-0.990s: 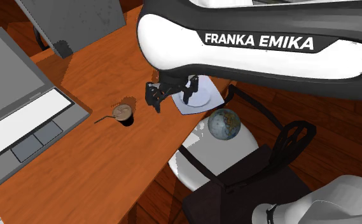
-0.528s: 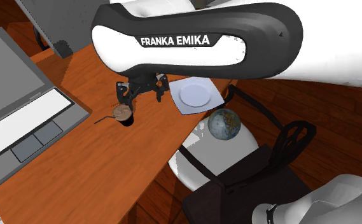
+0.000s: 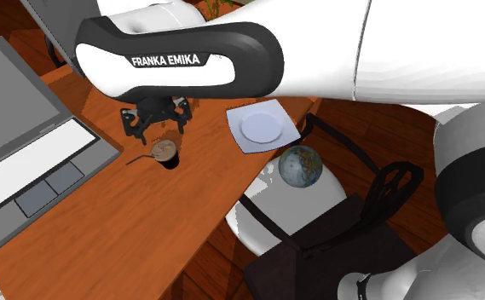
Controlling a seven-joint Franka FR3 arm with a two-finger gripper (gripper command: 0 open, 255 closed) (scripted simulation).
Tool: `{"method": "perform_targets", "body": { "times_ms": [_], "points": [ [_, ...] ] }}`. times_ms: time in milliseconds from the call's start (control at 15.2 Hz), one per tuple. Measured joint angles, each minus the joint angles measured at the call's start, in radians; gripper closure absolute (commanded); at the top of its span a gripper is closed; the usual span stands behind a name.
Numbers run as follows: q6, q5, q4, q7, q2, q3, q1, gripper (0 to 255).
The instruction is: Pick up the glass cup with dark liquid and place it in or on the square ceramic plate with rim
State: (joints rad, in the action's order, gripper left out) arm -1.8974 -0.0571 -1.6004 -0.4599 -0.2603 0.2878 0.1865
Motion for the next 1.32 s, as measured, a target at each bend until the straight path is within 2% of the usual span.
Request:
{"method": "perform_targets", "body": {
  "times_ms": [462,858,924,1320],
  "points": [
    [-0.078,0.01,-0.042,-0.01,-0.035,0.003,0.013,0],
    [-0.087,0.011,-0.048,-0.011,-0.038,0.003,0.013,0],
    [-0.087,0.011,-0.048,-0.011,-0.038,0.003,0.013,255],
    [-0.089,0.01,-0.051,-0.011,-0.037,0.003,0.014,255]
  ]
}}
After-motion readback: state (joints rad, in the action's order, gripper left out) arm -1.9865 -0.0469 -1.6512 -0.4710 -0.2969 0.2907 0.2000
